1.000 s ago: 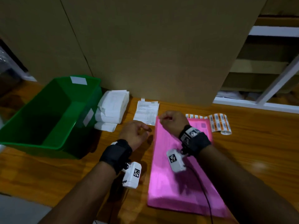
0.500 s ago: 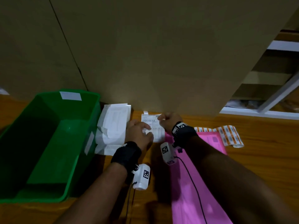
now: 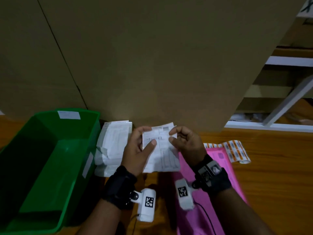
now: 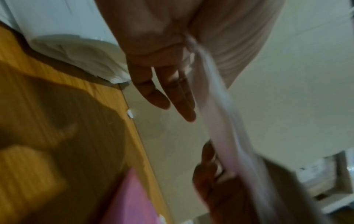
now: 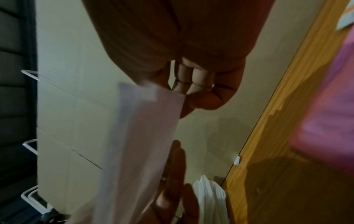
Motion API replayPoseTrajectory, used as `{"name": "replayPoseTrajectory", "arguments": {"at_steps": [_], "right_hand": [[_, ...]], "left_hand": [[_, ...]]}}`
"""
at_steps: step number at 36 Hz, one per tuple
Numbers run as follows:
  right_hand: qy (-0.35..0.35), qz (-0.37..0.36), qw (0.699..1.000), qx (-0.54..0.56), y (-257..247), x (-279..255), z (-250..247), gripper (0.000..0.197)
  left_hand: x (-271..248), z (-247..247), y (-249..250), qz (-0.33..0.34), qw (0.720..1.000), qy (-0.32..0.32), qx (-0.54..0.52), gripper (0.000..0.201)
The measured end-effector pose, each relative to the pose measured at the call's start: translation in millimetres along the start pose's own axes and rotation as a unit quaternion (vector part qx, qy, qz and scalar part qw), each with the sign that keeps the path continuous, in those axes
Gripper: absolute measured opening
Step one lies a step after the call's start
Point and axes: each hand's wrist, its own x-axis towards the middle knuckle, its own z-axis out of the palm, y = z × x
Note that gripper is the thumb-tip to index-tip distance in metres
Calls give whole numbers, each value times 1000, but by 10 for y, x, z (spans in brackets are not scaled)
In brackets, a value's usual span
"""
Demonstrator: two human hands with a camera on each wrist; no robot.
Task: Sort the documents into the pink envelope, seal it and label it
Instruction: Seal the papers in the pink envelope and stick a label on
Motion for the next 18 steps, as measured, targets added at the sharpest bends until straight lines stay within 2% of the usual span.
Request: {"name": "replayPoseTrajectory", "arguments": {"at_steps": [4,7,12,18], "right_hand": [[9,18,1000,12,40,-368,-235,36],[30,26,999,11,53,-600,-405,46],[69,25,994,-76,113,-850,-650,39],[99,23,986,-129,104,-1013,-813,33]], "left_hand": [[-289,133,148,-39,997,-37,-64,36],[-476,256,190,-27,998,-50,-11,40],[-729,469,181,-6,997,-65,45,48],[-926,735,238,-12,997,-65,35,55]]}}
